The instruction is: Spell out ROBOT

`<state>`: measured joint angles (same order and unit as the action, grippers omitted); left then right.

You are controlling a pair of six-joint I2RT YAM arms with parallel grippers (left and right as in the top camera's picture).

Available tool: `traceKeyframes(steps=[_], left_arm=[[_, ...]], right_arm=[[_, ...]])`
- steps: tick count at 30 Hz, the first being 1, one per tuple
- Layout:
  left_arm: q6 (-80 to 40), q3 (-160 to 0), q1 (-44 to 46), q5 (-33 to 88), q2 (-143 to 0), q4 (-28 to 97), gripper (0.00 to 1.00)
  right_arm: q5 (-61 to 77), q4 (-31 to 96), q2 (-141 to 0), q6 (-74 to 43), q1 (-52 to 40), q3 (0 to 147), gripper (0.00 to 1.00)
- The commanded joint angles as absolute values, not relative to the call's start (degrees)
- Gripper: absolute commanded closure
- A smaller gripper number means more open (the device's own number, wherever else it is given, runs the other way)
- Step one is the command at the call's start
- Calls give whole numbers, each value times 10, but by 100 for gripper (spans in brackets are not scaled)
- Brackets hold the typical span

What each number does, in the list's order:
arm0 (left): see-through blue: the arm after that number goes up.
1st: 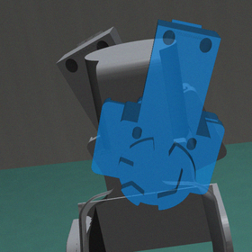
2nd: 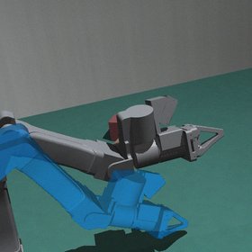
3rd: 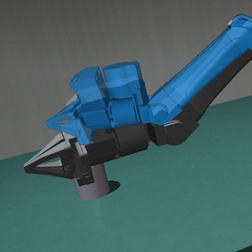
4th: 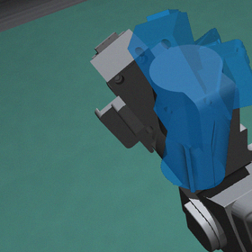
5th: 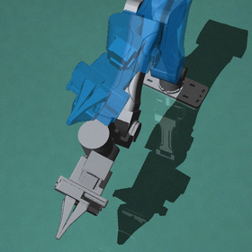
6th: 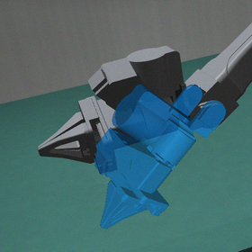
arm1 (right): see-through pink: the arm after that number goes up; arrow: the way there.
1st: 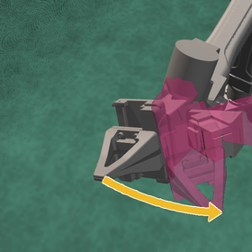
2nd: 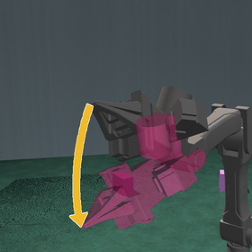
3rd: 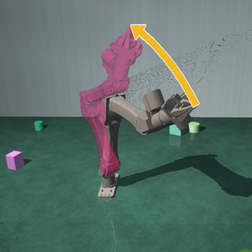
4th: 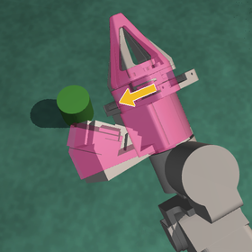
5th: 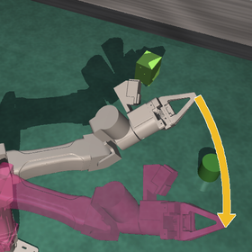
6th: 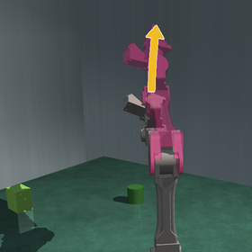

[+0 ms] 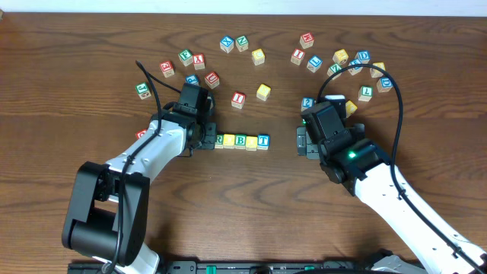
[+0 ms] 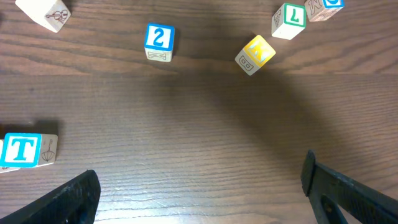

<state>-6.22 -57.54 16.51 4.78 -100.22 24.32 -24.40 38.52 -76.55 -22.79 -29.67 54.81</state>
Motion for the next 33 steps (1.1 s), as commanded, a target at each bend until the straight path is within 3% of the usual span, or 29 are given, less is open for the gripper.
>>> traceKeyframes(steps=[1, 19, 33], left_arm=[[-78, -573, 166, -22, -1003, 249, 92], [-82, -577, 166, -23, -953, 284, 92], [-98, -578, 173, 78, -859, 398, 92]], right_arm=[[-249, 386, -770, -224, -291, 557, 1], [-249, 344, -813, -222, -291, 545, 1], [-236, 296, -896, -222, -291, 545, 1]])
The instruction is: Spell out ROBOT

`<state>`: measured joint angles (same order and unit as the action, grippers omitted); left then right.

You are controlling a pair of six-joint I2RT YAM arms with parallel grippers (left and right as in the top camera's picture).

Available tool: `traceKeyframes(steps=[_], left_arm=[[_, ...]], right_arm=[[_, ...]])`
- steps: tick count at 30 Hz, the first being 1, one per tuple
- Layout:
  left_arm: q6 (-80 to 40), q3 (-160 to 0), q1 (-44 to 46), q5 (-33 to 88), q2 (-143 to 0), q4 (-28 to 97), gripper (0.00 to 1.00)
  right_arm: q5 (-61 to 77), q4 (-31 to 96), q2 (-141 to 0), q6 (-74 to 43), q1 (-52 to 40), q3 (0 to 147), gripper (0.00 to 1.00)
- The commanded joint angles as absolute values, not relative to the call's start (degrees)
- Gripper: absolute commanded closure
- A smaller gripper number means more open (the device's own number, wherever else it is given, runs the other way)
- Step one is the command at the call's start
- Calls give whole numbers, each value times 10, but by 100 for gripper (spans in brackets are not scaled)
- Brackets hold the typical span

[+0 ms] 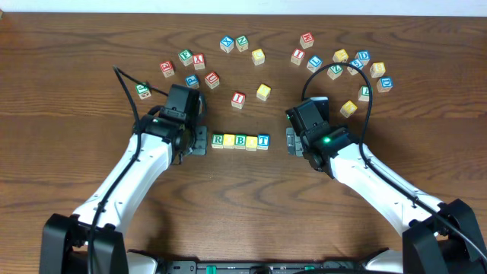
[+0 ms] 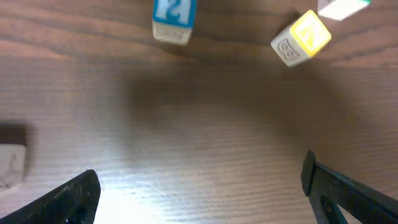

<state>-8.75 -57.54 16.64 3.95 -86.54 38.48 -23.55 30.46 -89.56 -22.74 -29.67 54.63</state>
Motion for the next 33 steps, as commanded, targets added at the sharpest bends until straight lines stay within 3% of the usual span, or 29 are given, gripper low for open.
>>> traceKeyframes(steps=[1, 15, 33], left_arm=[[-98, -578, 178, 93, -859, 403, 93], [-117, -578, 304, 121, -859, 357, 92], [-135, -578, 316, 157, -861, 353, 92]], right_arm=[[-236, 292, -896, -222, -291, 545, 1], [-217, 272, -896, -222, -284, 546, 1], [-194, 231, -888, -226, -199, 547, 1]])
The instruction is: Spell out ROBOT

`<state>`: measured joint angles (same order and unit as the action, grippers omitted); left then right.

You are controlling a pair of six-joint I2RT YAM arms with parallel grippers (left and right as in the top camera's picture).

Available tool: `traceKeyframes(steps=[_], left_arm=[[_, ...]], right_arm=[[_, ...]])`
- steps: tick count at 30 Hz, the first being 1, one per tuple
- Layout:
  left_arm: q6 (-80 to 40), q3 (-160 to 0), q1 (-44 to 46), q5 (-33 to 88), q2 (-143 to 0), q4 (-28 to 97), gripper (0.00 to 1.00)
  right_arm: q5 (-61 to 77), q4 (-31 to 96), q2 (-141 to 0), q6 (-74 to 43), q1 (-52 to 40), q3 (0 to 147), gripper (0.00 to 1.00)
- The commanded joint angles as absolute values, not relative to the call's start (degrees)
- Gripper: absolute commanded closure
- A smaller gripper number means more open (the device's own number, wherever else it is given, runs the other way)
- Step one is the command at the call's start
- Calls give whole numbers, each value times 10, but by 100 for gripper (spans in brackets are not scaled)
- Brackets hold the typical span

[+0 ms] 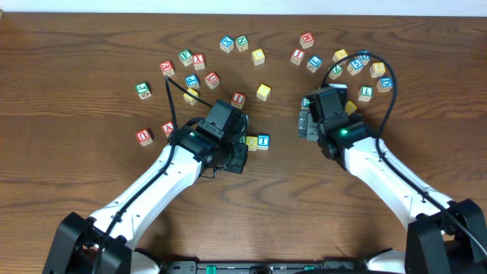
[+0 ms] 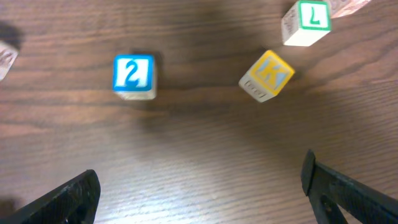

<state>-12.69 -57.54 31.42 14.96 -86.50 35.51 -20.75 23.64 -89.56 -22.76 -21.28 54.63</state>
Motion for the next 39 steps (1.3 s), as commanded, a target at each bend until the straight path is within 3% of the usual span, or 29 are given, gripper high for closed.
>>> traceKeyframes(steps=[1, 18, 39], left_arm=[[-135, -578, 316, 157, -863, 352, 92], [-141, -577, 382, 158, -947, 298, 92], [-138, -576, 382, 81, -1018, 229, 92]], right_arm=[[-183, 228, -885, -223, -194, 547, 1], [-138, 215, -873, -189, -187, 547, 1], [-138, 223, -873, -181, -187, 547, 1]])
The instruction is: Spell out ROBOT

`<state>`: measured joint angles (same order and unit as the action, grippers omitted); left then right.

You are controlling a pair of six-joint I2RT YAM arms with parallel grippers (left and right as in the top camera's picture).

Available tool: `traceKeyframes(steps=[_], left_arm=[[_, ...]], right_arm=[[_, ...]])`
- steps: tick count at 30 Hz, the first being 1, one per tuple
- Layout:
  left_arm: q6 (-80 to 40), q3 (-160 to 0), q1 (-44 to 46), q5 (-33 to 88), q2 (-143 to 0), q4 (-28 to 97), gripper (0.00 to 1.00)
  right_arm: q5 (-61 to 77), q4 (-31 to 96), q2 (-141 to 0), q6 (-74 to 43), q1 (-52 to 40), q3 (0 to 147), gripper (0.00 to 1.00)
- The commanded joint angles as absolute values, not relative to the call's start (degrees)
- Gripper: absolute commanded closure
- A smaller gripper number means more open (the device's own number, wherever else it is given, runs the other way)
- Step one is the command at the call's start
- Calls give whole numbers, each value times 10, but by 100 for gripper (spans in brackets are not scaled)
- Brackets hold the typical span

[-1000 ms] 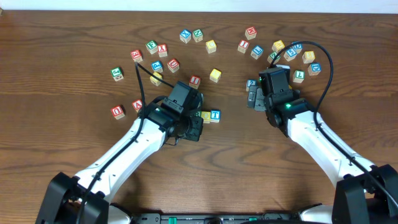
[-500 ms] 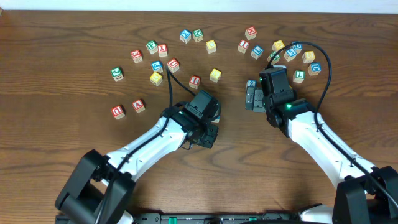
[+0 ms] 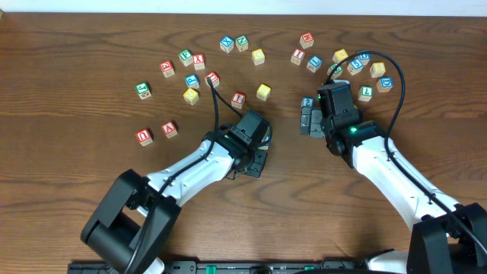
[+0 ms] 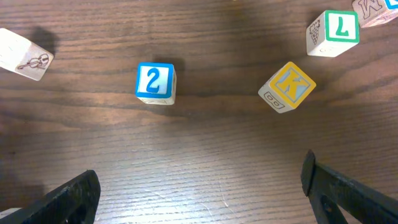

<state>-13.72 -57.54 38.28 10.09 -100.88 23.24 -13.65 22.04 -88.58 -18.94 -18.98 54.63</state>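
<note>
In the overhead view my left gripper [image 3: 256, 158] sits low on the table at the centre, over the spot where the lettered row lay. No block of that row shows, and the left jaws cannot be made out. My right gripper [image 3: 308, 122] is open just below the blue 2 block [image 4: 154, 83]. Bare wood lies between its fingertips [image 4: 68, 199]. Beside it are a yellow K block [image 4: 287, 87] and a green L block [image 4: 333, 28].
Loose letter blocks lie scattered across the far half of the table [image 3: 91, 228]: a red I block [image 3: 238, 98], a yellow block [image 3: 263, 92], red blocks [image 3: 169, 130] at the left, and a cluster [image 3: 358, 65] at the far right. A pale block [image 4: 25, 55] lies left of the 2.
My left gripper has moved right, from the row's left part to its right end. The T and yellow blocks that showed then are now hidden. My right gripper has shifted slightly, still open.
My left gripper was at the left end of a row reading R, B, T, my right gripper open to the right of the T. Then the left stood slightly off the row. Then it covered the row's left part while the right was up by the 2. Now the whole row is hidden.
</note>
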Motion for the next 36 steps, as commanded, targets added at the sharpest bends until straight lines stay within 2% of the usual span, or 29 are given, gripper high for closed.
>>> traceKeyframes(steps=[1, 14, 36], left_arm=[[-138, -576, 382, 78, -1019, 225, 92], [-140, -576, 321, 77, -1019, 218, 92], [-125, -576, 326, 111, -1020, 222, 92]], right_arm=[[-138, 223, -873, -181, -187, 547, 1], [-138, 229, -873, -179, -187, 547, 1], [-138, 229, -873, -179, -187, 547, 1]])
